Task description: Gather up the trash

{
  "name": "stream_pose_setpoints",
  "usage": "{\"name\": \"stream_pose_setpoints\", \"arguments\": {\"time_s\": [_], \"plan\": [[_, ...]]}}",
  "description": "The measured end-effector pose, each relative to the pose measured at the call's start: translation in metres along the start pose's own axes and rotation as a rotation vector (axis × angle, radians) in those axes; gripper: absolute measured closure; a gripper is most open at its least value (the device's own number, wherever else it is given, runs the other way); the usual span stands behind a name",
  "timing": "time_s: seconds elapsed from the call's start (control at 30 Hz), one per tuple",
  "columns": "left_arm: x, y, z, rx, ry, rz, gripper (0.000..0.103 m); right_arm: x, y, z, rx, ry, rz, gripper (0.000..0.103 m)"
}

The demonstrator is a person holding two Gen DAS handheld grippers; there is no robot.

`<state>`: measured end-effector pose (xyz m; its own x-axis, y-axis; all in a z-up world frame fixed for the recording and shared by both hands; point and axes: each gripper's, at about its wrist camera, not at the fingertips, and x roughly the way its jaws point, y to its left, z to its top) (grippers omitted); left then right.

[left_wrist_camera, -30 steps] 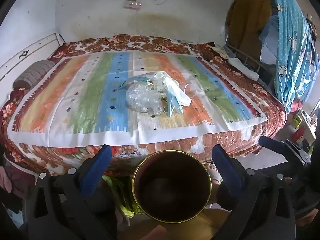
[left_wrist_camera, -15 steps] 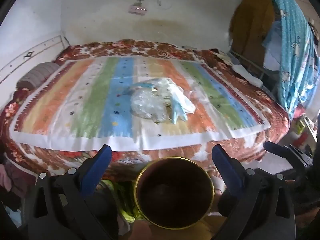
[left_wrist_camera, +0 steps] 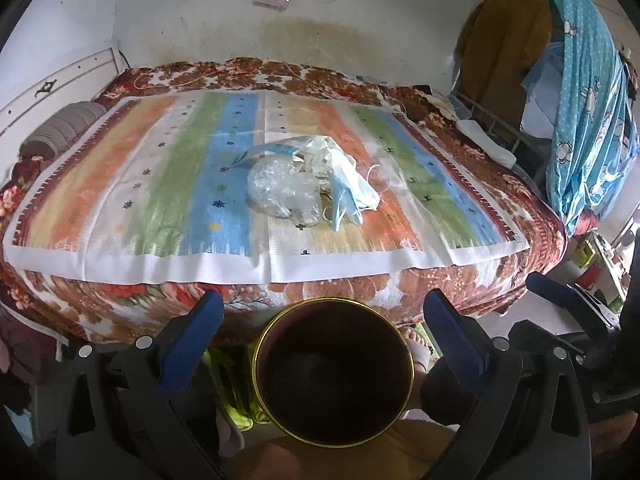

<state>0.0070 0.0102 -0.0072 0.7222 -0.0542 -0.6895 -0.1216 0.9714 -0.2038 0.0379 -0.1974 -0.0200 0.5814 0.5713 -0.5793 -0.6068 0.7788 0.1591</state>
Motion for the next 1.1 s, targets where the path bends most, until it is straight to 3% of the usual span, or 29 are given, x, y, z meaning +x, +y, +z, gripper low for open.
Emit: {"name": "stream_pose_setpoints", "arguments": {"time_s": [0.53,1.1], "plan": [[-0.003,0.004,0.001,-0.039,0.000,-0.039,0.006,-0.001,-0.003,0.002,0.010,0.004,0.009,0.009],[-0.002,0.010,0.002,-0.071,0.001,-0.016,0.006,-0.002,0.000,0.000,-0.007,-0.003,0.012,0.009]]}}
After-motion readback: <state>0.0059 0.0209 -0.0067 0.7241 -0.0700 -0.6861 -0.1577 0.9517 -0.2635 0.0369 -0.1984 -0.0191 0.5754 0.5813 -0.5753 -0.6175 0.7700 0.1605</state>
